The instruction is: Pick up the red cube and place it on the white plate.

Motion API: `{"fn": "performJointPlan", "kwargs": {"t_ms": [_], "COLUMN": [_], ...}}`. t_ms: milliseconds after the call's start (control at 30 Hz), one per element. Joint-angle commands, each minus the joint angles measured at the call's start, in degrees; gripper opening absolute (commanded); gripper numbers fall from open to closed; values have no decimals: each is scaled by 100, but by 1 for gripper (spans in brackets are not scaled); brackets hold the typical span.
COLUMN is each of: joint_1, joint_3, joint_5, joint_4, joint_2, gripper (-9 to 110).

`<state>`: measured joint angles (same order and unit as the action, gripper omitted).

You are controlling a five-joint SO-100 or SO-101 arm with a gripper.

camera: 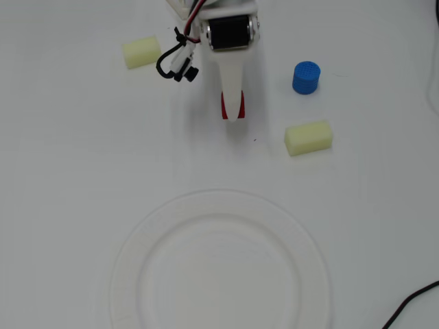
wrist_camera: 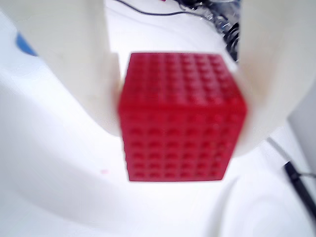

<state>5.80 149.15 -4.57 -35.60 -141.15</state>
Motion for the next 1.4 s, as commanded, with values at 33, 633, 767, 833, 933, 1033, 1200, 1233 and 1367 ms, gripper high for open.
{"fn": "performJointPlan", "kwargs": {"t_ms": [33,633,767,833,933,1033,1200,1233,1367], "joint_1": [-246,-765,-642,-598,-598,-668,-694,-686,-686], "joint_3": [-97,-2962,-3173,-3217,-3252,-3270,-3393,-3480,-3718], "joint_5": [158,-97,-62,-26,26,62,229,246,211], "joint_4": [659,2593,2848,2944,3023,3023,2531,2285,1380], "joint_2": [-1055,3595,4333,4605,4878,4957,4860,4834,4509], "gripper": [0,0,0,0,0,6,14,16,24]}}
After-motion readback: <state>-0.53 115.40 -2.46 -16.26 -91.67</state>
